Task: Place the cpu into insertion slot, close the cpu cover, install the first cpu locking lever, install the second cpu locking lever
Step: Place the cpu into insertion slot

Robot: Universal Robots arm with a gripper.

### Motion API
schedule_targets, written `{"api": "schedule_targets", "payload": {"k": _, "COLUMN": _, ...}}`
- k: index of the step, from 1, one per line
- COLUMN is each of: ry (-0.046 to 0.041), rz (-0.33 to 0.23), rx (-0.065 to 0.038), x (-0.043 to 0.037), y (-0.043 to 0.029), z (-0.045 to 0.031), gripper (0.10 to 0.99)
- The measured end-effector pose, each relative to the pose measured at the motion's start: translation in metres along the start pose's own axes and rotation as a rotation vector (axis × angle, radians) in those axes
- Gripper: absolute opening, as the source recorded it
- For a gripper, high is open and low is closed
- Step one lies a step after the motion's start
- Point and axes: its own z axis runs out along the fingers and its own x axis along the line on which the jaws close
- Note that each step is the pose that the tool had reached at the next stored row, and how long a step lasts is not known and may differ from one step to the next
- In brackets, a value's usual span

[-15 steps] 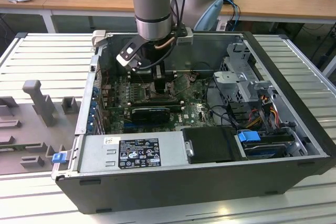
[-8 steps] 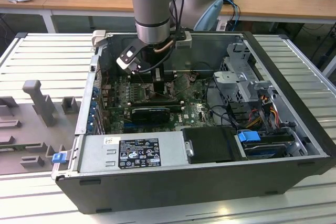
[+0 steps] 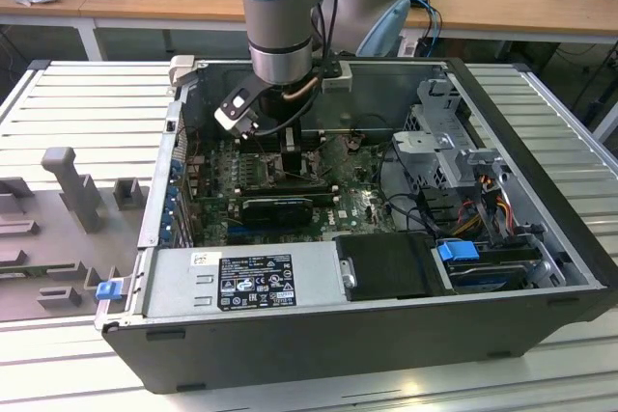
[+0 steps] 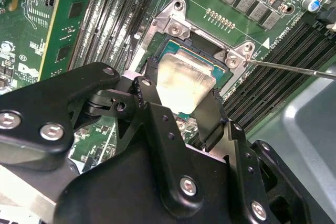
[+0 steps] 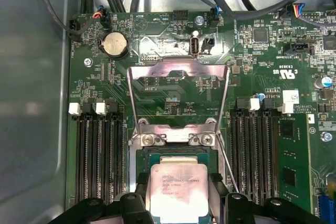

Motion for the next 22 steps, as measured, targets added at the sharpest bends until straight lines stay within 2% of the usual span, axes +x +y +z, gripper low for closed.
{"api": "schedule_targets", "payload": {"k": 13, "ry": -0.0004, "rz": 0.002, "rx": 0.0, "x": 0.0003, "y": 0.0001, "z": 0.0036, "gripper": 0.525}}
{"api": "schedule_targets", "payload": {"k": 15, "ry": -0.0002, "rz": 0.002, "rx": 0.0, "x": 0.0004, "y": 0.0001, "z": 0.0038, "gripper": 0.537}}
{"api": "schedule_targets", "payload": {"k": 16, "ry": -0.0003, "rz": 0.002, "rx": 0.0, "x": 0.0004, "y": 0.0001, "z": 0.0038, "gripper": 0.604}}
{"api": "schedule_targets", "payload": {"k": 22, "ry": -0.0003, "rz": 0.002, "rx": 0.0, "x": 0.0004, "y": 0.0003, "z": 0.0011, "gripper": 0.604}}
